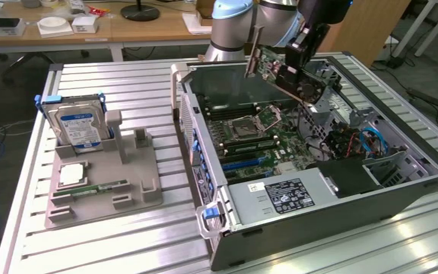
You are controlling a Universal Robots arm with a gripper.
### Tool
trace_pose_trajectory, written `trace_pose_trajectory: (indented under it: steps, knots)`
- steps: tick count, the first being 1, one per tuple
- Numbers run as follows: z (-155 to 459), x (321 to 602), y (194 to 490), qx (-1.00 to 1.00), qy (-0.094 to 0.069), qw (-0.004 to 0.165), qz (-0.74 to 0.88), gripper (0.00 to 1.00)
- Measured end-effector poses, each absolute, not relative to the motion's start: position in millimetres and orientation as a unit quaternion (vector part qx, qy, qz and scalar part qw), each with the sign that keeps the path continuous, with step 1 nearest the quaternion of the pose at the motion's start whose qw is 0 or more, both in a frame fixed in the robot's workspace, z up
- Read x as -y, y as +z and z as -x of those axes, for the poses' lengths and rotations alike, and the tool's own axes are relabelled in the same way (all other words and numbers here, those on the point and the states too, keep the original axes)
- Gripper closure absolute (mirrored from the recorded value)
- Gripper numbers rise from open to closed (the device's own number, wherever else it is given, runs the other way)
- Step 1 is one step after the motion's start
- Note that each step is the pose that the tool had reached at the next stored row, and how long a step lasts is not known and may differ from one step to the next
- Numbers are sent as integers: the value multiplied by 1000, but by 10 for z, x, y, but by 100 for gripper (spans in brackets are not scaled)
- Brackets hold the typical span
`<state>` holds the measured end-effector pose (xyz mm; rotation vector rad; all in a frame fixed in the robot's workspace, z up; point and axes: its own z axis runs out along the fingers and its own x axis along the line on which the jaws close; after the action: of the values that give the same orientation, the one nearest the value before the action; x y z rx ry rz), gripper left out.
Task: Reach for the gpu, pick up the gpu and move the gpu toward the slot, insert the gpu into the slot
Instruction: 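Insert the gpu into the slot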
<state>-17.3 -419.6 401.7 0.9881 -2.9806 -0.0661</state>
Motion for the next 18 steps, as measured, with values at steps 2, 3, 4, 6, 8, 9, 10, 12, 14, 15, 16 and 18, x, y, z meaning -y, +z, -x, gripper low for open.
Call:
trace_pose_trajectory:
  steps: [2, 3, 4, 6, 8, 9, 10, 12, 14, 15, 16, 18]
  knots:
    - [173, 4196, 4016, 943, -21, 1, -332, 74]
    - [173, 4196, 4015, 940, -21, 1, -340, 74]
    - [173, 4196, 4015, 937, -21, 1, -348, 74]
    - [173, 4196, 4013, 931, -21, 2, -365, 74]
    - [173, 4196, 4012, 924, -21, 2, -383, 74]
    - [173, 4196, 4012, 920, -21, 2, -391, 74]
    - [173, 4196, 4011, 917, -21, 2, -399, 74]
    - [173, 4196, 4010, 909, -21, 3, -416, 74]
    - [173, 4196, 4009, 901, -21, 3, -432, 74]
    - [173, 4196, 4008, 897, -21, 3, -441, 74]
    - [173, 4196, 4008, 893, -21, 3, -449, 74]
    - [173, 4196, 4007, 885, -21, 4, -465, 74]
